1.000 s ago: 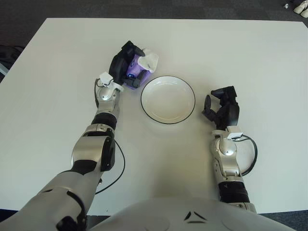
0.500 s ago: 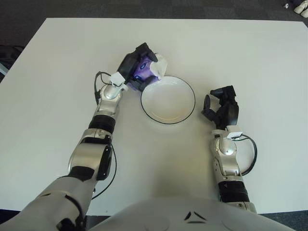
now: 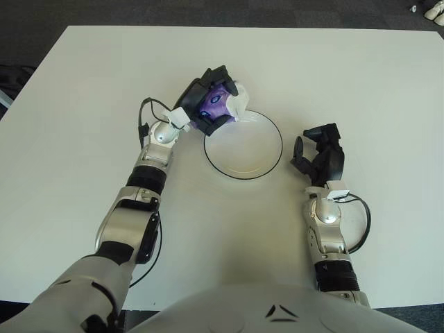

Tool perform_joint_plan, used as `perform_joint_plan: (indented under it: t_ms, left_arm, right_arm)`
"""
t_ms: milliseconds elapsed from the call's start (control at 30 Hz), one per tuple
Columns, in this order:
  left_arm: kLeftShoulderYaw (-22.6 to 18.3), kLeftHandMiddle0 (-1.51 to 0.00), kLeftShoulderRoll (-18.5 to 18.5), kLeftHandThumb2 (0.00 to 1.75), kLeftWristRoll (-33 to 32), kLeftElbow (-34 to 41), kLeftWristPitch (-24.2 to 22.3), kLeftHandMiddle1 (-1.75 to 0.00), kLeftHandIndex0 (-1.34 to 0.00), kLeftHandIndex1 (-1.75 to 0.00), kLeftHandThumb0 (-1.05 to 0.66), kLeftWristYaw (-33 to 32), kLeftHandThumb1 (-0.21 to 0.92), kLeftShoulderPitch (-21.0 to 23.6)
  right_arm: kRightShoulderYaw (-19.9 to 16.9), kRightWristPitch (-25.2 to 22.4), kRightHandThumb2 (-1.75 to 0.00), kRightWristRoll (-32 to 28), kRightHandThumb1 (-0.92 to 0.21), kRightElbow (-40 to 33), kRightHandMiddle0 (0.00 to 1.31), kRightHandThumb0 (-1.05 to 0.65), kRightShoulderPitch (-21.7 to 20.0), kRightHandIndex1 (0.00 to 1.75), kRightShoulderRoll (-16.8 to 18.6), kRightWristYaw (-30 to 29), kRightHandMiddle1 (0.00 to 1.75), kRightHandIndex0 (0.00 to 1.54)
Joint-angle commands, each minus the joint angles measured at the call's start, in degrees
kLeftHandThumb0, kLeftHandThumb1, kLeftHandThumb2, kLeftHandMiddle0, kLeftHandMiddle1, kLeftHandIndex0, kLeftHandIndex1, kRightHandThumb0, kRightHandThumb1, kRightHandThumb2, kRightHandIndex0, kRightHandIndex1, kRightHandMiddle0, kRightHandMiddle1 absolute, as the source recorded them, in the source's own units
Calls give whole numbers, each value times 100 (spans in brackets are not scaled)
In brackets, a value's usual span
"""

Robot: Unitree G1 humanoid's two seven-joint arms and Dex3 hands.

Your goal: Put the tissue paper into the plate.

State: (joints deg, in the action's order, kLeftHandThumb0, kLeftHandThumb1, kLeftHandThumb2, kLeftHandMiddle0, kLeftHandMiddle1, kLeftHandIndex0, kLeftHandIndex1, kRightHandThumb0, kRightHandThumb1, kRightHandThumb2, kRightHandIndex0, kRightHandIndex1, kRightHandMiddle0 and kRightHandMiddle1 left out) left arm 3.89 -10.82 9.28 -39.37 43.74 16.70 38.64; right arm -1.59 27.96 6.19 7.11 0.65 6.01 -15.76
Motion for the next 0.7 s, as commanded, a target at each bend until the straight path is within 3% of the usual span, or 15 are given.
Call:
perform_joint_plan:
  t_ms: [0, 667]
  left_arm:
    - [154, -142, -70, 160, 38, -4, 309, -175, -80, -175, -57, 63, 8, 12]
    - [661, -141, -181, 162, -389, 1210, 460, -175, -82, -175, -58, 768, 7, -506]
  right_arm:
    - [-15, 75, -99, 71, -58, 480, 41, -40, 301, 141, -46, 21, 175, 64]
    - [-38, 119, -102, -92, -56, 546, 42, -41, 292, 144, -57, 253, 175, 67]
